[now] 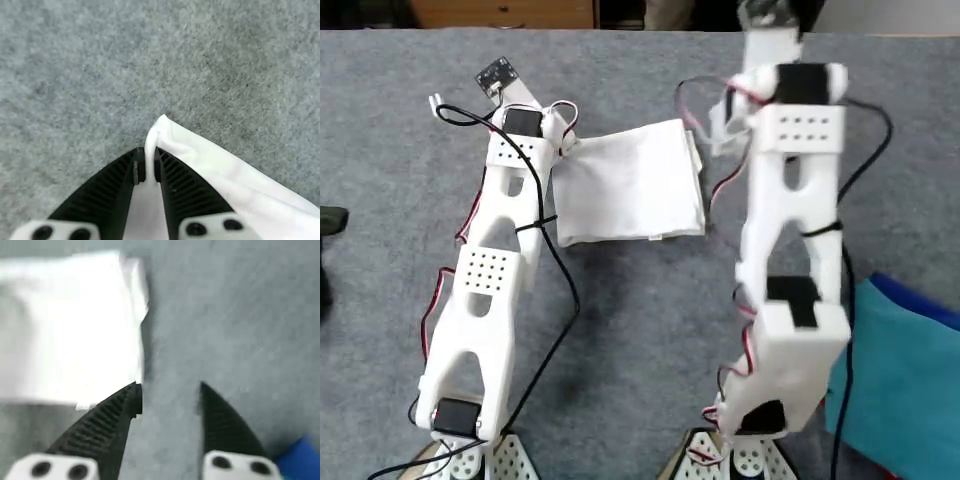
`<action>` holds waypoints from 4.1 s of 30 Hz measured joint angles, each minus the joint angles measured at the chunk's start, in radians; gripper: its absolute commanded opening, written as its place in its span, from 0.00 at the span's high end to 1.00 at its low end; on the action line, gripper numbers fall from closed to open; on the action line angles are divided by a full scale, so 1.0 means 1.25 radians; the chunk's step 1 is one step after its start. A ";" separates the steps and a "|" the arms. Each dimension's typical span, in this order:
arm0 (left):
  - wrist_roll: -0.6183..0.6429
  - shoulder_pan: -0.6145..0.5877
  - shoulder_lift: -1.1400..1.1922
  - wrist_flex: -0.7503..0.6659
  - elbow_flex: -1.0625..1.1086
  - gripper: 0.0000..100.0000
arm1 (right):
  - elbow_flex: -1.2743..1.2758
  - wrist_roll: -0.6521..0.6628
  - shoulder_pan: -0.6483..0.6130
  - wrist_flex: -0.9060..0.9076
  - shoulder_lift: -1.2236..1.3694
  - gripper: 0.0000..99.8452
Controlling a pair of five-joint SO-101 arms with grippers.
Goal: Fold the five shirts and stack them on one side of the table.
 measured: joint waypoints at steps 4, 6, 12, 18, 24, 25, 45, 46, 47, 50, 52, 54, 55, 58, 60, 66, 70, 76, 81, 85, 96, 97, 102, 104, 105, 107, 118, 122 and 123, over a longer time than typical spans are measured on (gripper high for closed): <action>0.000 0.000 0.000 -0.002 0.000 0.96 | 0.226 -0.153 -0.038 -0.133 -0.036 0.69; 0.000 0.000 0.000 -0.002 0.000 0.96 | 0.292 -0.221 -0.055 -0.207 -0.036 0.68; 0.000 0.000 0.000 -0.002 0.000 0.96 | 0.390 -0.384 -0.114 -0.350 -0.029 0.68; 0.000 0.000 0.000 -0.002 0.000 0.96 | 0.393 -0.420 -0.144 -0.399 0.044 0.68; 0.000 0.000 0.000 -0.002 0.000 0.96 | 0.393 -0.421 -0.146 -0.405 0.117 0.68; 0.000 0.000 0.000 -0.002 0.000 0.96 | 0.393 -0.421 -0.145 -0.406 0.128 0.68; -0.038 0.000 0.000 0.002 0.000 0.96 | 0.281 -0.421 -0.141 -0.422 0.284 1.00; -0.038 0.000 0.000 0.002 0.000 0.96 | 0.281 -0.421 -0.141 -0.422 0.284 0.99; -0.038 0.000 0.000 0.002 0.000 0.96 | 0.280 -0.421 -0.140 -0.422 0.285 0.98; -0.038 0.000 0.000 0.002 0.000 0.96 | 0.277 -0.421 -0.140 -0.422 0.285 0.99; -0.038 0.000 0.000 0.002 0.000 0.96 | 0.277 -0.421 -0.139 -0.422 0.285 1.00; -0.038 0.000 0.000 0.002 0.000 0.98 | 0.277 -0.421 -0.134 -0.422 0.285 1.00; -0.038 0.000 0.000 0.002 0.000 0.98 | 0.277 -0.421 -0.131 -0.422 0.285 1.00; -0.038 0.000 0.001 0.006 -0.016 0.98 | 0.270 -0.421 -0.128 -0.411 0.286 1.00; -0.038 0.001 0.002 0.032 -0.052 0.98 | 0.248 -0.421 -0.124 -0.381 0.292 1.00; -0.038 0.042 -0.016 0.086 -0.093 0.98 | 0.167 -0.421 -0.087 -0.245 0.290 1.00; -0.023 0.099 -0.077 0.103 -0.093 0.98 | 0.092 -0.421 -0.029 -0.146 0.257 1.00; -0.018 0.183 -0.185 0.113 -0.093 0.98 | 0.016 -0.344 0.054 0.017 0.168 1.00; -0.015 0.274 -0.254 0.128 -0.093 0.98 | 0.068 -0.290 0.185 0.027 0.023 1.00; -0.015 0.369 -0.304 0.130 -0.093 0.98 | 0.182 -0.228 0.323 0.027 -0.147 1.00; -0.015 0.647 -0.360 0.130 -0.093 0.98 | 0.529 0.004 0.797 0.026 -0.621 1.00; -0.015 0.669 -0.360 0.130 -0.093 0.98 | 0.552 0.027 0.846 0.015 -0.649 1.00; -0.015 0.773 -0.360 0.131 -0.093 0.98 | 0.671 0.119 1.064 -0.086 -0.711 0.99; -0.015 0.804 -0.360 0.128 -0.093 0.98 | 0.717 0.146 1.122 -0.125 -0.712 0.99; -0.015 0.816 -0.360 0.118 -0.092 0.98 | 0.738 0.161 1.144 -0.141 -0.712 0.99; -0.015 0.831 -0.360 0.090 -0.080 0.98 | 0.770 0.189 1.178 -0.168 -0.712 0.99; -0.015 0.836 -0.360 0.081 -0.069 0.83 | 0.824 0.279 1.207 -0.199 -0.712 0.76; -0.015 0.836 -0.360 0.133 -0.069 0.81 | 0.824 0.285 1.212 -0.200 -0.712 0.56; -0.015 0.836 -0.360 0.140 -0.069 0.81 | 0.824 0.285 1.212 -0.200 -0.712 0.52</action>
